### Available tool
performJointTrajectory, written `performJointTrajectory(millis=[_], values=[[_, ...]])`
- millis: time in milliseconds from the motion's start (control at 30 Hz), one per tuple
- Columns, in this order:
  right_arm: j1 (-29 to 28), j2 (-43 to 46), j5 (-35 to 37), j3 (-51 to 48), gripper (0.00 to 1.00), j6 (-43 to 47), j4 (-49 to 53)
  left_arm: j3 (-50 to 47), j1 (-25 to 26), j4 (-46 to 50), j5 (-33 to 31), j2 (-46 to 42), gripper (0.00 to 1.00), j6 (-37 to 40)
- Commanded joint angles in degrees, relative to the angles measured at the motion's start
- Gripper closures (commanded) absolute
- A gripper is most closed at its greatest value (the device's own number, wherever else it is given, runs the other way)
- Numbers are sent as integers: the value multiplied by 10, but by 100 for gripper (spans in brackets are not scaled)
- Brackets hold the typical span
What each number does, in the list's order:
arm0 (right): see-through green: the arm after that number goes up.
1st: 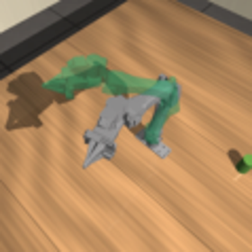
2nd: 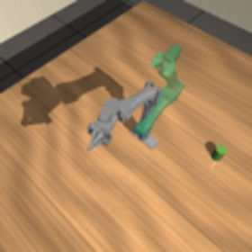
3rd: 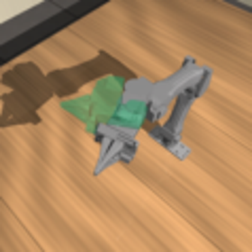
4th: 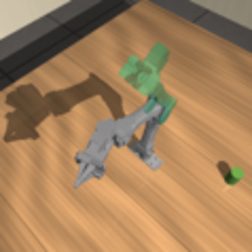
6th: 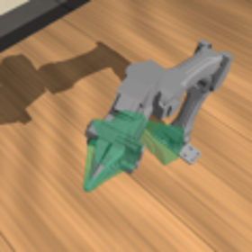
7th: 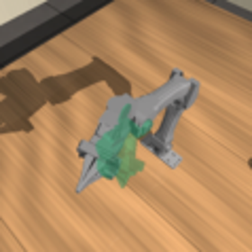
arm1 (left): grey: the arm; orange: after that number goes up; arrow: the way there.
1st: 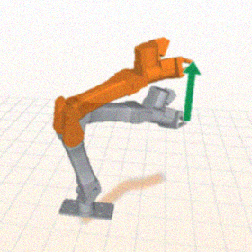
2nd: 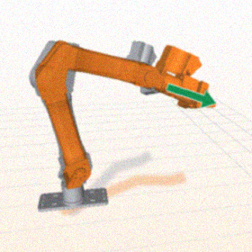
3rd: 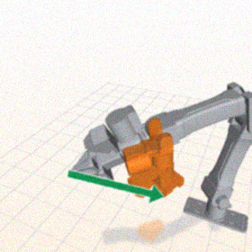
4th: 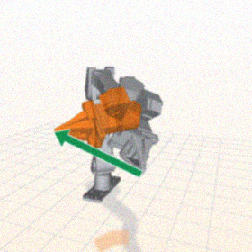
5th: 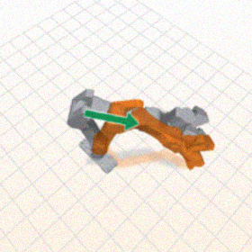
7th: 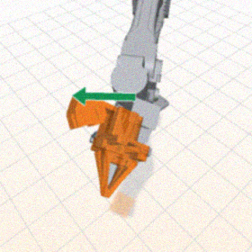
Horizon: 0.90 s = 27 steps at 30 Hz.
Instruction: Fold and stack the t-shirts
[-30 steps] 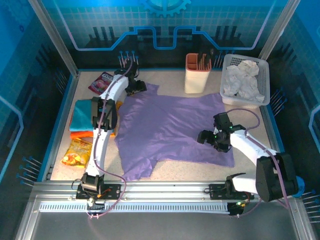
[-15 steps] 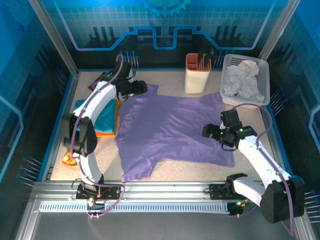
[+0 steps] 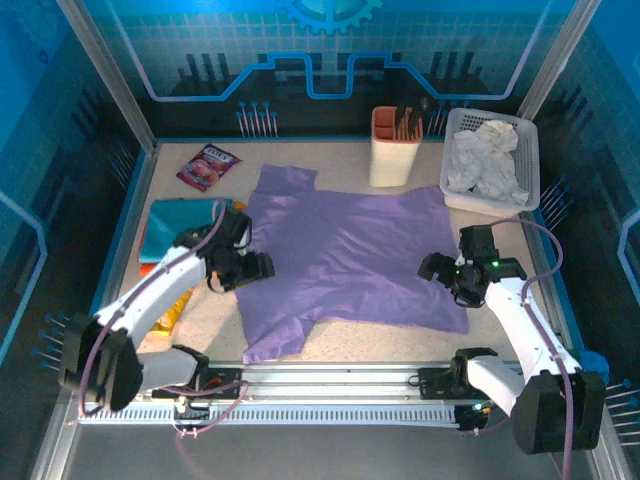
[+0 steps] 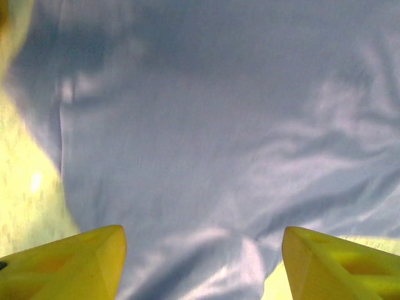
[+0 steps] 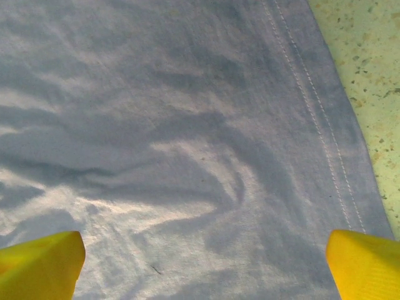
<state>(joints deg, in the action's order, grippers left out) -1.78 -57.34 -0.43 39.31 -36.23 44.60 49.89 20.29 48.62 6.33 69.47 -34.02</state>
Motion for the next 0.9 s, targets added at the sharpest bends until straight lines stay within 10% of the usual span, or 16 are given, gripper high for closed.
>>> performJointTrajectory(millis=[0,400,867], values=[[9,1,2,-9,0,-11,23,-60,28,83,1,-67,32,-89],[15,13,-5,-27,0,-25,54,-217,190,120,-5,-207,35,-315],[15,40,29,-63,10,-136,114,-252,219,-30,12,-128,43,-341]])
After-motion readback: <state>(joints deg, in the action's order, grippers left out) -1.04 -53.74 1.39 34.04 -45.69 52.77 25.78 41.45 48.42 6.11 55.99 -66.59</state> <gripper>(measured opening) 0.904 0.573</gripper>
